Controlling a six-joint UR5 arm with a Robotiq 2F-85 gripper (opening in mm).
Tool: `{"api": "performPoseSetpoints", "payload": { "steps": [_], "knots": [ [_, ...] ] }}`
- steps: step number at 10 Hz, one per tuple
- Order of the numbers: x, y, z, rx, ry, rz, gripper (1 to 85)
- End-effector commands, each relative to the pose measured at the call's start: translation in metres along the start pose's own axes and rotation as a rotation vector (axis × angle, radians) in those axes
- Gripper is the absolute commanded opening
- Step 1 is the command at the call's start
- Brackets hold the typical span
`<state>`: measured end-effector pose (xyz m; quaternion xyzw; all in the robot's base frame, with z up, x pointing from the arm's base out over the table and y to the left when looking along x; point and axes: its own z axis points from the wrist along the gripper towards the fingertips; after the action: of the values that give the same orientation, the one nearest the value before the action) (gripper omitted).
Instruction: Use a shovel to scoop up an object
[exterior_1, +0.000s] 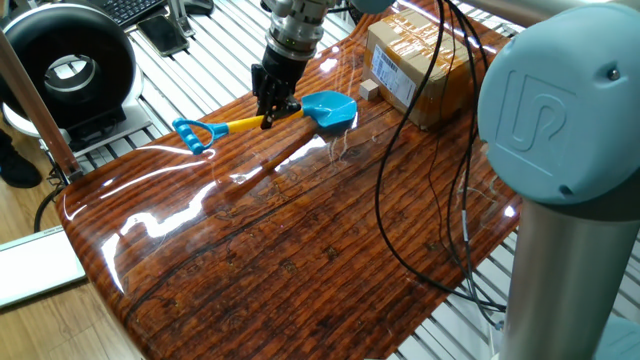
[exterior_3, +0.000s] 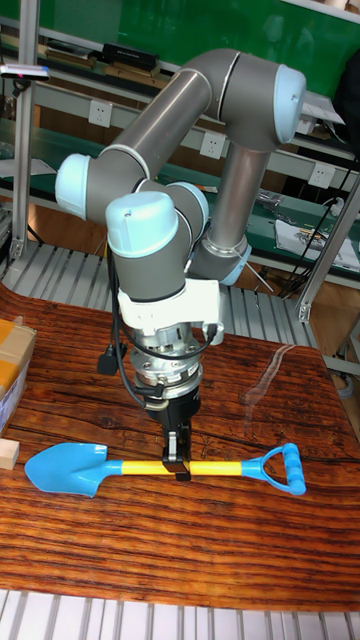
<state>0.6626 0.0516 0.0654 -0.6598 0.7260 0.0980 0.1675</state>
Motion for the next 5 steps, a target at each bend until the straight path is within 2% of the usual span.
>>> {"api": "performPoseSetpoints", "payload": {
  "steps": [1, 3, 5],
  "knots": [
    [-0.001, -0.003, -0.004, 0.010, -0.016, 0.007, 1.0],
    [0.001, -0.002, -0.005, 0.009, -0.028, 0.007, 1.0],
    [0.011, 0.000, -0.004, 0.007, -0.027, -0.001, 1.0]
  ]
}}
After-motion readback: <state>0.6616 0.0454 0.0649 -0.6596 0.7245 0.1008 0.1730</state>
